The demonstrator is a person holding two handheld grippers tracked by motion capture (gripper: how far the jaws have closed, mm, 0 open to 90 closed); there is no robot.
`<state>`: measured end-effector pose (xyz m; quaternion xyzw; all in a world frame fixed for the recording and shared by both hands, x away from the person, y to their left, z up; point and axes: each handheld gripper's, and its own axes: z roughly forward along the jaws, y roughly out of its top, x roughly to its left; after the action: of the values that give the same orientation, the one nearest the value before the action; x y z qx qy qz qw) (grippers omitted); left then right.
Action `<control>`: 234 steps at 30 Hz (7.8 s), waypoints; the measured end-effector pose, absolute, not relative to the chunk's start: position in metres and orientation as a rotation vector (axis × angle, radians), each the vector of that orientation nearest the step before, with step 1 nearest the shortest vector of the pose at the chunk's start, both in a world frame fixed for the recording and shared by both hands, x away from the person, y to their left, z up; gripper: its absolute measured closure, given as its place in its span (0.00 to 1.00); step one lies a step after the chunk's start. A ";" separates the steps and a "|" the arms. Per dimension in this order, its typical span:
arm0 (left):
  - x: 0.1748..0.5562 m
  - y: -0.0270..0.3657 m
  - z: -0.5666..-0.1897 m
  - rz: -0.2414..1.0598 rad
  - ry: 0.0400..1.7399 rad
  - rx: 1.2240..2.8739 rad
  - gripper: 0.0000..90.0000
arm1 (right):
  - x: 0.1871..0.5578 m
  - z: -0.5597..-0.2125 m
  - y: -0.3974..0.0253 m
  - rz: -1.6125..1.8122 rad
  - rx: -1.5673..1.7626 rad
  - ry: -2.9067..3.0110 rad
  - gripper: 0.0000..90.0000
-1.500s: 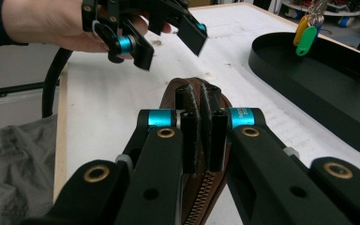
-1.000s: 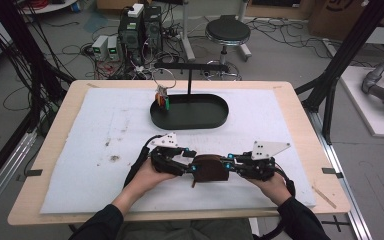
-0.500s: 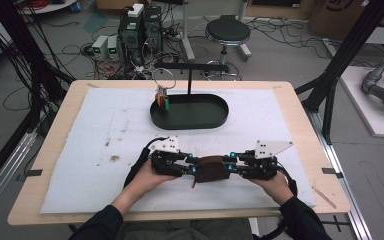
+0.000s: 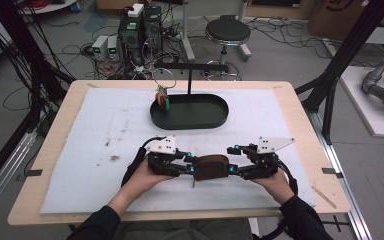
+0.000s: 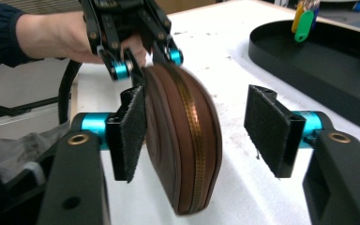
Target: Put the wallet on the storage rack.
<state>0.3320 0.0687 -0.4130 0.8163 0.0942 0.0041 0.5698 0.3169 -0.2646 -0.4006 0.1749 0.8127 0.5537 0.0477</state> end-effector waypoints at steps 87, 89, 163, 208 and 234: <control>0.280 0.190 -0.389 0.481 0.545 1.718 0.30 | 0.413 -0.368 -0.179 1.549 0.798 2.216 0.74; 0.280 0.188 -0.390 0.474 0.546 1.713 0.30 | 0.418 -0.369 -0.173 1.535 0.804 2.229 0.74; 0.279 0.188 -0.392 0.467 0.528 1.722 0.30 | 0.483 -0.426 -0.153 1.185 1.086 2.209 0.50; 0.310 0.216 -0.399 0.647 0.742 1.709 0.30 | 0.340 -0.388 -0.312 1.431 1.049 2.006 0.29; 0.309 0.235 -0.400 0.686 0.790 1.694 0.30 | 0.348 -0.400 -0.324 1.434 1.082 2.029 0.24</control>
<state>0.3094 0.2348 -0.3995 0.7137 0.3329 0.2890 0.5443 0.3477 -0.3243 -0.4002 0.3901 0.7314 0.5167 0.2140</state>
